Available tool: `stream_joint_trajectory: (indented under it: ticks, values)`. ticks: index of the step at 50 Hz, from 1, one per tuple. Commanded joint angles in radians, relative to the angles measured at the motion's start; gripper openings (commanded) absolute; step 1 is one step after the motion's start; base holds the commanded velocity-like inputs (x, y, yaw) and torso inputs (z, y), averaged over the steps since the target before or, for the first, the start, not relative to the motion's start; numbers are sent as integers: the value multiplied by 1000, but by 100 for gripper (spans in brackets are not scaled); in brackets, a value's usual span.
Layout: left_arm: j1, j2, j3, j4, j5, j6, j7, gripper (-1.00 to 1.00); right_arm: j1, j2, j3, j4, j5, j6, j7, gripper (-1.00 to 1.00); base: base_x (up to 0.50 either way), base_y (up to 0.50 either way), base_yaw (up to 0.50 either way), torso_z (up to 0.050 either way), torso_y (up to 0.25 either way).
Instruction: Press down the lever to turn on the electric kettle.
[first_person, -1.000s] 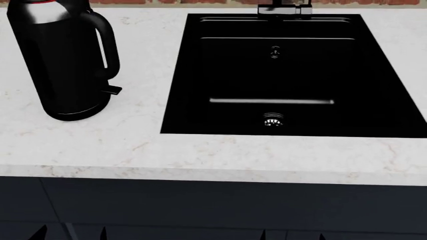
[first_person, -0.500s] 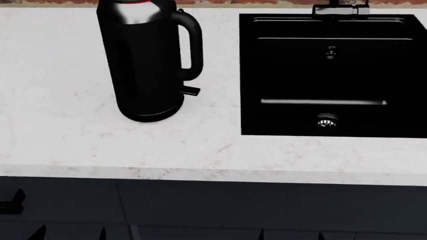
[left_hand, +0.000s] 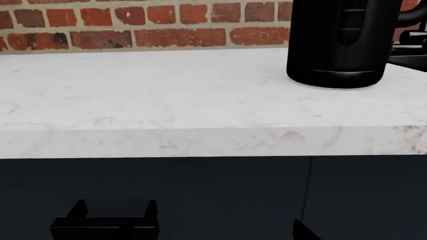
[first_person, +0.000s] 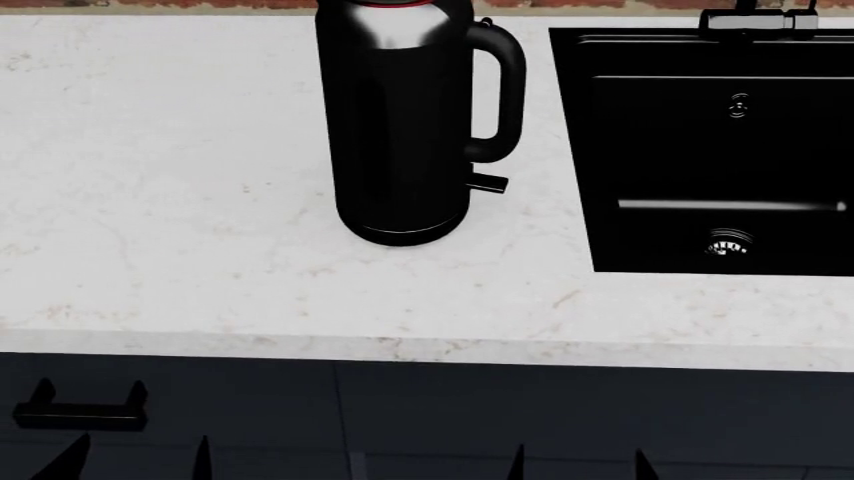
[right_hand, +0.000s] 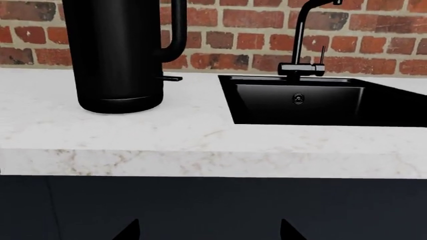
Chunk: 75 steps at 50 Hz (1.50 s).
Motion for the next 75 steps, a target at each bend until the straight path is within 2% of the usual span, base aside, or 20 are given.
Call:
stream_joint_trajectory:
  ticks: [1,9,16,44,53,62,75]
  values:
    - [-66,-6,-34,178,-30,-182,-13,100,63,17,30,-176,-21,190,11,100,0,0,0,0,0]
    - [-179,-36,-89,401,-119,-441,-76,100,179,56,78,-392,61,451,54,100,0,0,0,0,0]
    - [-192,-55,-116,479,-143,-489,-99,100,224,59,96,-416,80,509,71,100,0,0,0,0,0]
    - [-211,-58,-108,380,-124,-427,-92,100,236,60,122,-340,126,489,46,100,446,0,0,0,0]
    - [-212,-69,-126,397,-128,-436,-108,100,254,59,114,-272,137,477,17,100,43,0,0,0,0]
    - [-204,-71,-119,388,-120,-422,-111,100,246,66,122,-295,136,478,33,100,0,0,0,0,0]
    - [-195,-76,-118,391,-116,-409,-119,100,252,66,118,-273,124,475,46,100,255,1,0,0,1]
